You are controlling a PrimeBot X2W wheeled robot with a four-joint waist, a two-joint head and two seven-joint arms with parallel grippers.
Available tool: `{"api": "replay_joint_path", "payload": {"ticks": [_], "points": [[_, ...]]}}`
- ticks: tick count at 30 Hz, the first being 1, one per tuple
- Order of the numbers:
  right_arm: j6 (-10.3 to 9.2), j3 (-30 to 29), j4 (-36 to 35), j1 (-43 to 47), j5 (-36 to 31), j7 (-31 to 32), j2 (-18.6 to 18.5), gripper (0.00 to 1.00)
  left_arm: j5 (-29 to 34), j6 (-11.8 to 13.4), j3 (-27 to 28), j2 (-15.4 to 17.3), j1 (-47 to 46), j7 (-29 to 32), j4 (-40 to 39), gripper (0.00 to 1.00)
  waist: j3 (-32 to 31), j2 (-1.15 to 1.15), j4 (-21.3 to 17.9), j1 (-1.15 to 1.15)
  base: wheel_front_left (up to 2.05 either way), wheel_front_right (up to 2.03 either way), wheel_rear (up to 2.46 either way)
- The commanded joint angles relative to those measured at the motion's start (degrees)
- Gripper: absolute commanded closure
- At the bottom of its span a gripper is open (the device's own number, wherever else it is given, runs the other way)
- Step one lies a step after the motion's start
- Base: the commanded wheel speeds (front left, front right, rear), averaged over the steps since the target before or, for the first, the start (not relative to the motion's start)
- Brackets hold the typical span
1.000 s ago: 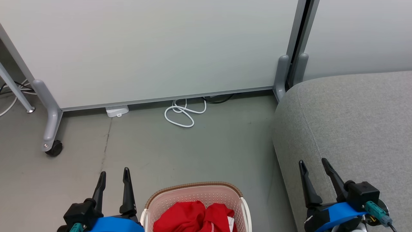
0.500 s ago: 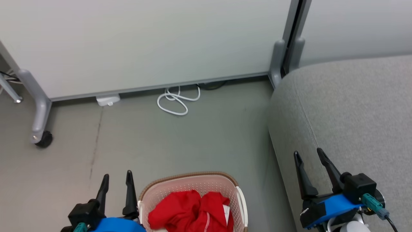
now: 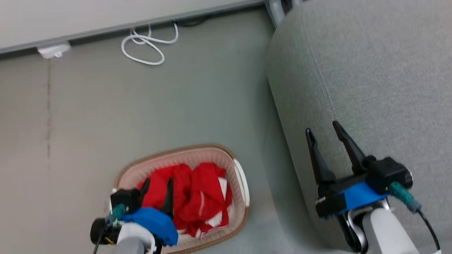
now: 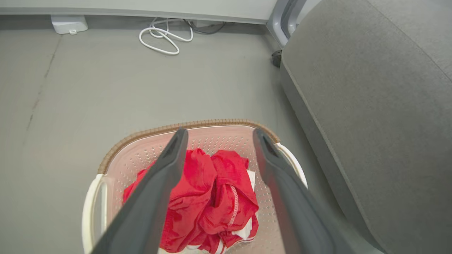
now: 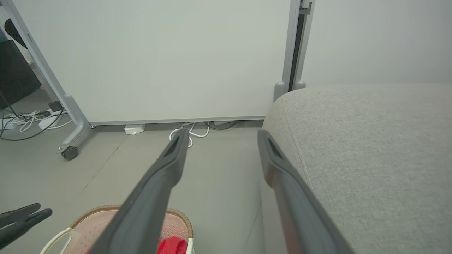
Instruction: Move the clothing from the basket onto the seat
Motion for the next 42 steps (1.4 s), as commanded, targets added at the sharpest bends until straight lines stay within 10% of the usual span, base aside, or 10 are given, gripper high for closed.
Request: {"api": "replay_joint_path", "payload": {"ticks": [1, 29, 30, 31, 32, 42], "points": [[0.03, 0.18, -0.62, -0.99, -0.14, 0.12, -0.23, 0.0, 0.21, -0.19, -0.19, 0.07, -2.2, 0.06, 1.14, 0.0, 2.1, 0.0, 0.68, -0.01, 0.0, 0.0, 0.0], [0.02, 2.96, -8.24, -7.01, 0.14, -0.37, -0.21, 0.0, 0.91, 1.34, -6.14, 2.4, -26.93, 6.4, 28.55, 0.0, 25.25, 0.0, -5.47, -0.01, 0.0, 0.0, 0.0], [0.02, 2.86, -8.26, -6.99, 0.22, -0.43, -0.21, 0.0, 0.7, 1.57, -5.96, 2.36, -27.06, 6.92, 28.75, 0.06, 25.36, 0.0, -5.47, -0.01, 0.0, 0.0, 0.0], [0.02, 2.78, -8.27, -6.97, 0.25, -0.48, -0.2, 0.0, 0.52, 1.78, -5.87, 2.36, -27.43, 7.13, 28.83, 0.75, 25.46, 0.0, -5.44, -0.01, 0.0, 0.0, 0.0], [0.02, 2.72, -8.23, -6.94, 0.27, -0.51, -0.2, 0.0, 0.35, 1.61, -5.85, 2.25, -27.64, 7.63, 28.95, 1.0, 25.47, 0.0, -5.41, -0.01, 0.0, 0.0, 0.0], [0.02, 2.72, -7.79, -6.61, 0.17, -0.36, -0.21, 0.0, 0.01, 1.1, -7.12, 1.5, -28.37, 6.53, 29.35, 1.0, 24.61, 0.0, -4.19, -0.01, 0.0, 0.0, 0.0]]}}
